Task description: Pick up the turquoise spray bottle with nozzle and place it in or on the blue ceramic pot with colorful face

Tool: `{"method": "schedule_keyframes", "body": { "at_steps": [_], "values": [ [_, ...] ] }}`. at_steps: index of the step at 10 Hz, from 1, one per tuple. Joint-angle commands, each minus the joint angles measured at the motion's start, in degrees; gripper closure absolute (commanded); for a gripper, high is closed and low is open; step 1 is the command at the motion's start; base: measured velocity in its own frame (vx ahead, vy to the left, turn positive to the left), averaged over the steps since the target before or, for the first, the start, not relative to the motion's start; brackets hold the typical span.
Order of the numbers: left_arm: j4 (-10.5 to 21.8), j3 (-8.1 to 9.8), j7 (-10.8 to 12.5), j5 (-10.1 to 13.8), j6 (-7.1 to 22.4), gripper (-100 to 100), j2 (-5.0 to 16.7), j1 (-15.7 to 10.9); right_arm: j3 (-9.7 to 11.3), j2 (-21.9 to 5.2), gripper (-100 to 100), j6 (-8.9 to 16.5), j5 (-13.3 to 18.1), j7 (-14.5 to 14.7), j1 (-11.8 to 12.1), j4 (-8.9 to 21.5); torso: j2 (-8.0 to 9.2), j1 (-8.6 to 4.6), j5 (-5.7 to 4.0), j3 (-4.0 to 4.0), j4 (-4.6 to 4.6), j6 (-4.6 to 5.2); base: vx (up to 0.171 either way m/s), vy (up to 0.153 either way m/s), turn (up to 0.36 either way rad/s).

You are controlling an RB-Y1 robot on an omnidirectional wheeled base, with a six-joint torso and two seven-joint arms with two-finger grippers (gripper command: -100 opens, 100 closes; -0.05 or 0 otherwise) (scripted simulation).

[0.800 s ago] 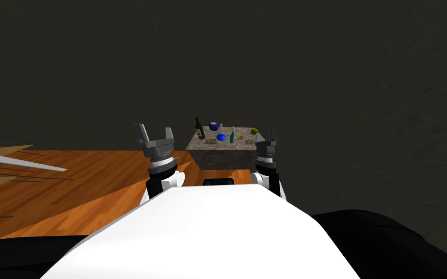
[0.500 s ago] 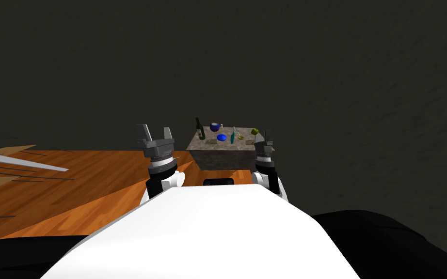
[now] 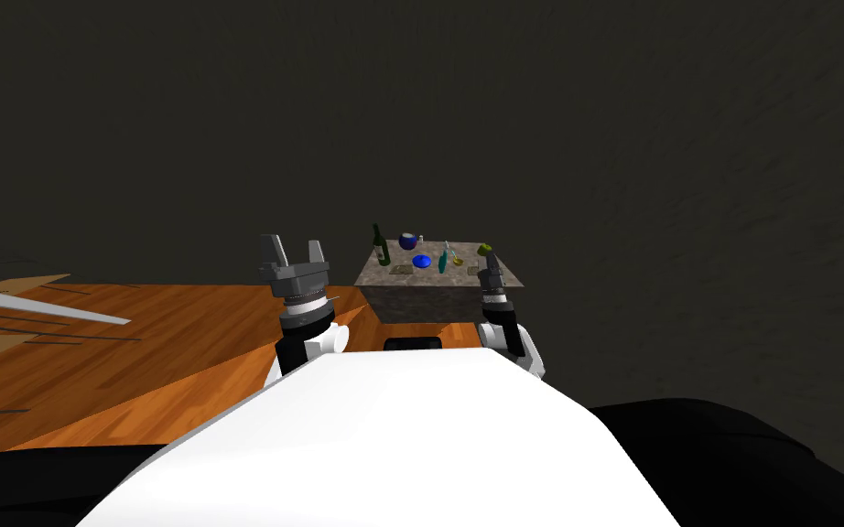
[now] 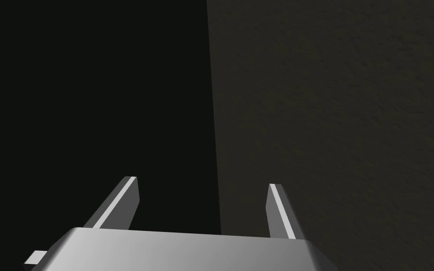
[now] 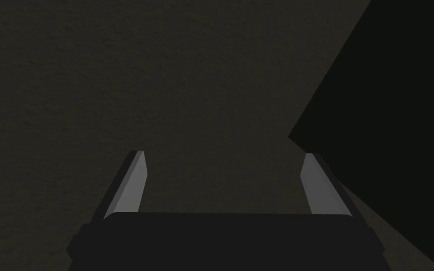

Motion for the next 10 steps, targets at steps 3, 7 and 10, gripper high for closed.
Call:
{"method": "schedule_keyframes", "body": {
  "at_steps": [3, 7, 10],
  "values": [
    [0.00, 0.00, 0.00, 0.00, 0.00, 0, 0.00, 0.00, -1.80, -3.23, -100, 0.43, 2.93, 1.11, -2.36, 4.63, 0.05, 0.05, 0.01, 0.03, 0.01, 0.00, 0.025, 0.039, 0.004],
    [0.00, 0.00, 0.00, 0.00, 0.00, 0, 0.00, 0.00, -3.36, -6.65, -100, 1.34, 6.34, 2.89, -4.69, 9.69, 0.01, 0.08, 0.02, 0.00, 0.00, 0.00, 0.034, 0.051, 0.009],
    [0.00, -0.01, 0.00, 0.00, 0.00, 0, -0.01, 0.00, -4.40, -10.54, -100, 3.23, 9.73, 5.47, -6.37, 14.66, -0.09, 0.26, 0.06, -0.05, -0.02, 0.00, 0.059, 0.092, 0.027]
  ]
}}
